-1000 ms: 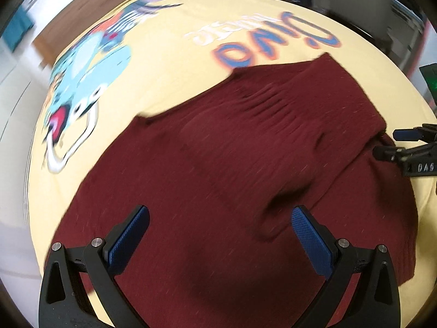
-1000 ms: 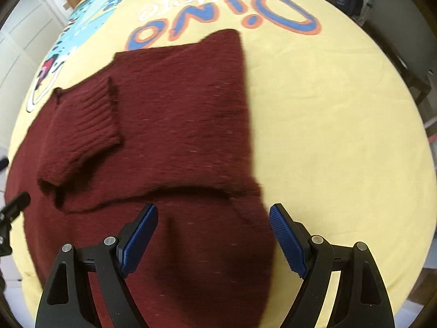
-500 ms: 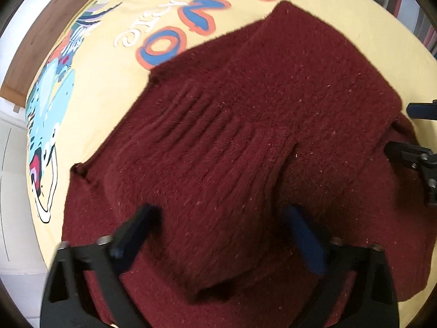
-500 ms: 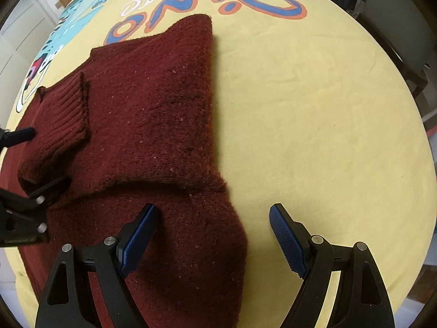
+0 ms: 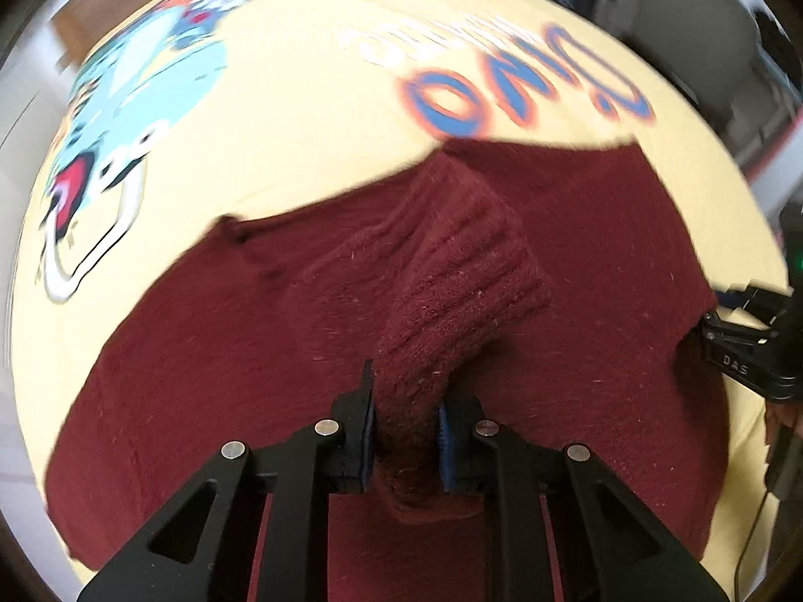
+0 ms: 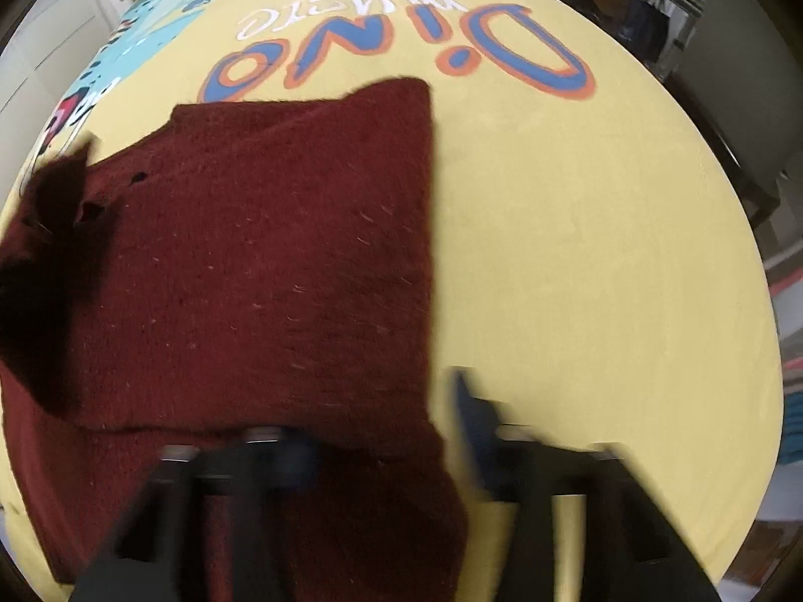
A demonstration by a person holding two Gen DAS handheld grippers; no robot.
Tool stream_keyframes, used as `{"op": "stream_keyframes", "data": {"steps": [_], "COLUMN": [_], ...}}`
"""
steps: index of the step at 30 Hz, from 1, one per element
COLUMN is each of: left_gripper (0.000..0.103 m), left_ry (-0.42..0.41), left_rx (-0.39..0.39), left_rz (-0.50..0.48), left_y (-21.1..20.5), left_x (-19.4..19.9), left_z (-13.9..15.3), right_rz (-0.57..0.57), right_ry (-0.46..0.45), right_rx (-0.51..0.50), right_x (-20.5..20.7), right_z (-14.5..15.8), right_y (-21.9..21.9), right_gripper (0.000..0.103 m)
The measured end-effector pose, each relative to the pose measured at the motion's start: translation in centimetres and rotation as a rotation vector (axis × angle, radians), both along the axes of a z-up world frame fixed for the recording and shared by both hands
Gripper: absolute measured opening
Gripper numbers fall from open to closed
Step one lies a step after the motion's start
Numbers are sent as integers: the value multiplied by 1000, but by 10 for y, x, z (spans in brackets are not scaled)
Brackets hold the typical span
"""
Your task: Fold small clothes
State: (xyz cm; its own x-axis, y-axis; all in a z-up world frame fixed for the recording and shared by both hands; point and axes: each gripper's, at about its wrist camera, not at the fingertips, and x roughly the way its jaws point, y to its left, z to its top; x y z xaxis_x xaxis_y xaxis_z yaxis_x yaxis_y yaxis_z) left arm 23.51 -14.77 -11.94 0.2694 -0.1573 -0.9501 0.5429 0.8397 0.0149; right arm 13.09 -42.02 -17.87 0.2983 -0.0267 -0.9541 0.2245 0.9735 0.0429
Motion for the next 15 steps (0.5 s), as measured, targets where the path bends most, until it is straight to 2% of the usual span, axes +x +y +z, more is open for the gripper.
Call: {"op": "stream_keyframes", "data": {"steps": [3, 7, 9, 11, 12, 15], "left_gripper": [16, 16, 17, 17, 17, 18], "left_ry": [6, 27, 43, 73, 92, 121], "left_rx": [-51, -97, -126, -145, -153, -140], "left_rz": [78, 173, 212, 248, 270, 322], "left_y": [40, 85, 97, 108, 110, 124], "left_x": [11, 15, 10, 7, -6, -13], "left_z": [3, -11, -21, -18, -23, -38], "right_rz": [-30, -76, -76, -70, -68, -62], "right_ry": [-20, -32, -26, -15, -10, 7], "right_rx": [-42, -40, -43, -50, -52, -53], "right_x": [-2, -10, -9, -8, -4, -3], "right_z": [4, 0, -3, -10, -14, -18], "right_y": [-1, -1, -6, -3, 0, 3], "right_gripper": [16, 15, 15, 14, 14, 14]}}
